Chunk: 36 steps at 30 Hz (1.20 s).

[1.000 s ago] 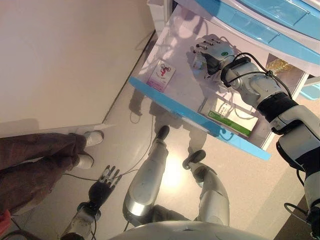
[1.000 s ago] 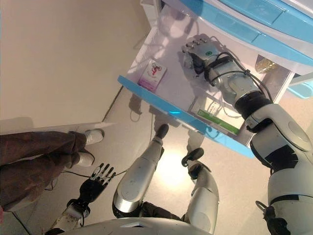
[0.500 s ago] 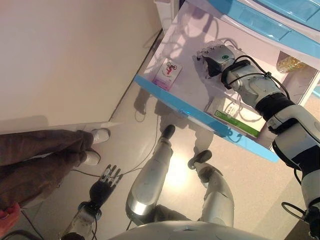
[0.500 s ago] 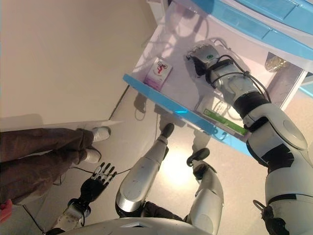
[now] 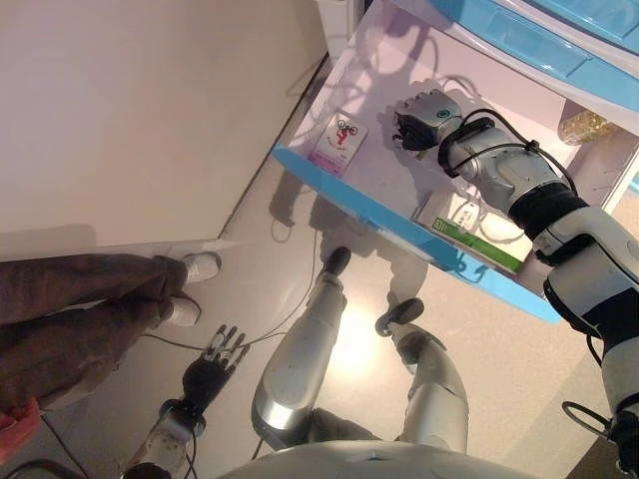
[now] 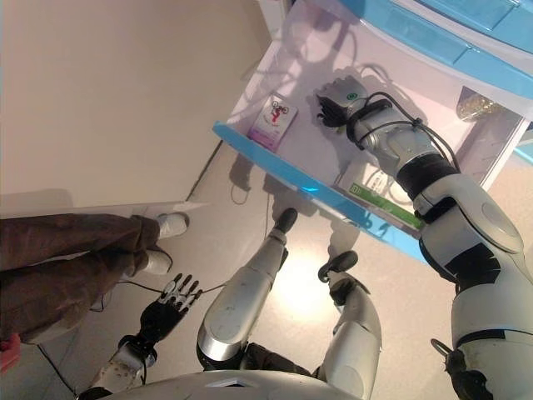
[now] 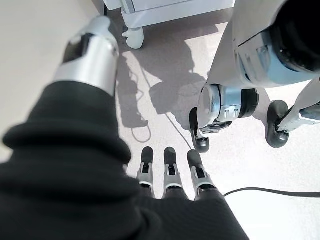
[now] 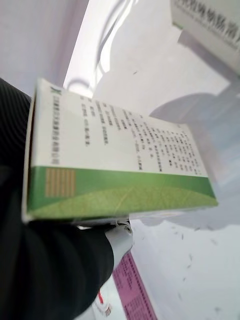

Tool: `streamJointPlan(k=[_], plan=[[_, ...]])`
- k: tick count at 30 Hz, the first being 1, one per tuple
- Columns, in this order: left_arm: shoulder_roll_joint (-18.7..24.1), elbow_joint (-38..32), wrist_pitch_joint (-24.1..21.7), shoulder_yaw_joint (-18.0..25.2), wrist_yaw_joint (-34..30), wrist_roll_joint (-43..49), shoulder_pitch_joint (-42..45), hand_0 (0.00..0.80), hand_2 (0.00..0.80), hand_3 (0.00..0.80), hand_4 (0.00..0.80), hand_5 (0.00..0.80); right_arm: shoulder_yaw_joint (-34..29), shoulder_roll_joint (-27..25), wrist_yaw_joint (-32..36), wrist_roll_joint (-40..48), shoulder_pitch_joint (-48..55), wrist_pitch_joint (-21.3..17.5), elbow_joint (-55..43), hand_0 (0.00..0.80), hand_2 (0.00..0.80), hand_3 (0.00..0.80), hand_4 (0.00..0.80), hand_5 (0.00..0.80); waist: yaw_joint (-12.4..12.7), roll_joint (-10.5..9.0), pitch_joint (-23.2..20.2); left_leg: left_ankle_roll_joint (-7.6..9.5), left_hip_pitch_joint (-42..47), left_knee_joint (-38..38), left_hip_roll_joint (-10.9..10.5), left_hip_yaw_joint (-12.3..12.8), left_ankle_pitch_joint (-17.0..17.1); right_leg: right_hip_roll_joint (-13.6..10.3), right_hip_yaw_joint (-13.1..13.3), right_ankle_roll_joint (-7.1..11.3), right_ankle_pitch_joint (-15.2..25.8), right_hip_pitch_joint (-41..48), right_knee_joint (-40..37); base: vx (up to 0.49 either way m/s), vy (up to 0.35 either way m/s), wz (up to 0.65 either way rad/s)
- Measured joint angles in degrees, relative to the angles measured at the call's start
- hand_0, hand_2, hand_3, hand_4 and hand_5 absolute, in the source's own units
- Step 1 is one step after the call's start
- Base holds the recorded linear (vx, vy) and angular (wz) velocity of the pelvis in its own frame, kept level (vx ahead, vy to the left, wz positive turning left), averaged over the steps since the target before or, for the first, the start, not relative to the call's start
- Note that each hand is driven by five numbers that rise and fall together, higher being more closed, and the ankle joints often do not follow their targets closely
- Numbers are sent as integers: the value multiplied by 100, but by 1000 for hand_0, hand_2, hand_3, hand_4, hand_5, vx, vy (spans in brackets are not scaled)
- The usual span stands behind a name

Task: Open the drawer and pick up the medicine

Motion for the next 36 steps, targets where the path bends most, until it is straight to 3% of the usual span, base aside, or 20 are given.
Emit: streamJointPlan(k=[11, 17, 27, 36], plan=[[2, -101, 14, 1, -4, 4, 0, 0, 0, 0, 0, 0, -5, -77, -60, -8, 7, -138, -1079, 800, 800, 800, 800, 800, -144, -3, -1, 10, 168, 0, 46, 118, 7, 44, 112, -37, 41, 98, -62, -17, -18, -5], [12, -114, 21, 4, -2, 10, -18, 0, 0, 0, 0, 0, -190, -206, -40, -208, 90, -364, -1950, 800, 800, 800, 800, 800, -308, -29, -14, 8, 420, -102, 208, 277, -5, 221, 259, -39, 218, 334, -381, -26, -30, -19], [22, -72, 104, 72, 13, 79, -111, 0, 0, 0, 0, 0, -479, -731, 250, -256, 339, -694, -3265, 800, 800, 800, 800, 800, -595, -124, -59, 72, 919, -396, 301, 559, 72, 420, 466, -5, 582, 771, -961, -37, -34, -15], [17, 4, 95, 247, 109, 252, -170, 0, 0, 0, 0, 0, -1109, -1114, 722, 607, 751, -1022, -4806, 800, 800, 800, 800, 800, -788, -308, -118, 137, 1592, -804, 312, 842, 107, 529, 730, 76, 795, 1316, -1437, 19, -29, -15]])
